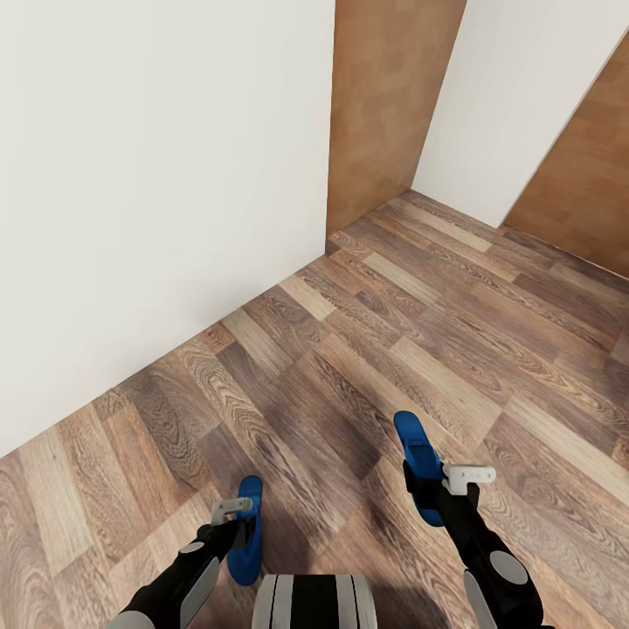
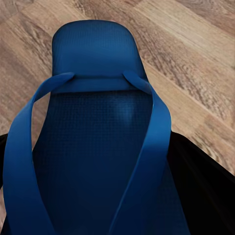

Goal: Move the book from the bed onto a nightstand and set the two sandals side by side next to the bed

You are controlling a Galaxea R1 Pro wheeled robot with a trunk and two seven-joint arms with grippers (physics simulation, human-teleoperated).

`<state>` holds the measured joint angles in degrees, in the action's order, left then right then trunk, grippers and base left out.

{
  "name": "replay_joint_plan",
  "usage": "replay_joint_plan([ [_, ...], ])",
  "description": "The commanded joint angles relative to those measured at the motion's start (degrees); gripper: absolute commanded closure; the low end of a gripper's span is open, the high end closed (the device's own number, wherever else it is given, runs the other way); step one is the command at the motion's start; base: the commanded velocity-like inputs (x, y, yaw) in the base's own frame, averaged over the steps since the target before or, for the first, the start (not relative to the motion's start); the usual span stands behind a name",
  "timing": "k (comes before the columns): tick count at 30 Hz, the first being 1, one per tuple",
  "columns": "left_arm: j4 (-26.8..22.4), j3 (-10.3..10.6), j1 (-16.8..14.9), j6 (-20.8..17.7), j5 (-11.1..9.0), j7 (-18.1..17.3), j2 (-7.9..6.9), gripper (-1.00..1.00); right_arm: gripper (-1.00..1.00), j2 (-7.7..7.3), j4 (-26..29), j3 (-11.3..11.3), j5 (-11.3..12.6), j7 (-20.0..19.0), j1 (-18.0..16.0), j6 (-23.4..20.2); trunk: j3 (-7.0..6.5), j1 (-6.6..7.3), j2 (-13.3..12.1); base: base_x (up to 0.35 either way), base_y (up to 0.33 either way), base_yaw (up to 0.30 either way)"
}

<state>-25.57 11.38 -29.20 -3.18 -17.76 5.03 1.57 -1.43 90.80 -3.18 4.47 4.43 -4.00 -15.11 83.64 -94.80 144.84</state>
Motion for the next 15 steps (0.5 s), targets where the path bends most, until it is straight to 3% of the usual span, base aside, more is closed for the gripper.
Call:
replay_joint_plan([
  [1, -0.1, 0.5, 0.0, -0.2, -0.5, 0.5, -0.04, -1.0, 1.0, -0.06, 0.1, -0.2, 0.5, 0.5, 0.0, -0.3, 0.03, 0.01, 0.0, 0.0, 0.0, 0.0],
  [6, -0.1, 0.5, 0.0, -0.2, -0.5, 0.5, -0.07, -1.0, 1.0, -0.06, 0.1, -0.2, 0.5, 0.5, 0.0, -0.3, 1.14, -0.12, 0.1, 0.0, 0.0, 0.0],
  [15, -0.1, 0.5, 0.0, -0.2, -0.5, 0.5, -0.07, -1.0, 1.0, -0.06, 0.1, -0.2, 0.5, 0.5, 0.0, -0.3, 1.14, -0.12, 0.1, 0.0, 0.0, 0.0],
])
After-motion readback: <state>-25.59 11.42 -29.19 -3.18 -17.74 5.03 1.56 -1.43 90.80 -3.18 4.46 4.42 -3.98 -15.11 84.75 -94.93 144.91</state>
